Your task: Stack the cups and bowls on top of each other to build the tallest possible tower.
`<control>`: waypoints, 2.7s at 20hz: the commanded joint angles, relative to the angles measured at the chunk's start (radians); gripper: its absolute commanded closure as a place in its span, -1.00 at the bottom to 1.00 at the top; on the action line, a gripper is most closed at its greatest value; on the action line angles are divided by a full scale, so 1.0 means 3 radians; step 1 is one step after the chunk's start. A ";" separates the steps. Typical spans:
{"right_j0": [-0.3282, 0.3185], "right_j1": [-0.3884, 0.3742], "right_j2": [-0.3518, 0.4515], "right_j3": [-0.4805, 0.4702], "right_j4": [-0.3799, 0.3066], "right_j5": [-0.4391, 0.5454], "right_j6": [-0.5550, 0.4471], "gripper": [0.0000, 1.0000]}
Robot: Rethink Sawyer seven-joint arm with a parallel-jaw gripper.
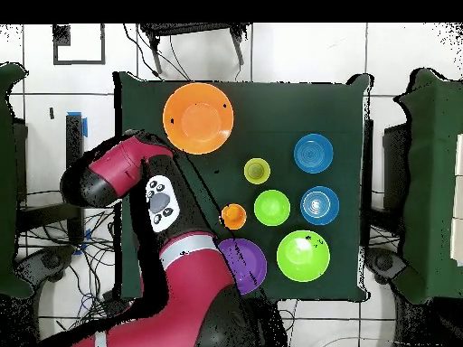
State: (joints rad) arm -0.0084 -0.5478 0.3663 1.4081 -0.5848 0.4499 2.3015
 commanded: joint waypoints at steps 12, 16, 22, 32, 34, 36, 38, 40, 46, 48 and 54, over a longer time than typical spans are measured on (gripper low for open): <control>0.0370 0.0588 -0.0258 -0.1035 0.0062 0.0551 0.0129 -1.00; 0.0545 0.0657 -0.0485 -0.1345 -0.0047 0.0693 0.0186 -1.00; 0.0715 0.0821 -0.0799 -0.1773 -0.0237 0.0782 0.0064 -1.00; 0.0490 0.1026 -0.0536 -0.1995 0.0019 0.0988 -0.0478 -1.00; 0.0486 0.1024 -0.0523 -0.1995 0.0026 0.1021 -0.0533 -1.00; 0.0489 0.1024 -0.0527 -0.2001 0.0017 0.1053 -0.0583 -1.00; 0.0494 0.1029 -0.0550 -0.2016 -0.0006 0.1089 -0.0614 -1.00; 0.0478 0.1027 -0.0550 -0.2016 -0.0020 0.1102 -0.0672 -1.00; 0.0412 0.0957 -0.0531 -0.1908 -0.0036 0.1111 -0.0793 -1.00; 0.0373 0.0926 -0.0508 -0.1853 -0.0017 0.1117 -0.0842 -1.00; 0.0252 0.0805 -0.0454 -0.1596 -0.0013 0.0992 -0.1017 -1.00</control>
State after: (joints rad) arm 0.1083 -0.2691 0.1837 0.8315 -0.5609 0.6682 2.3011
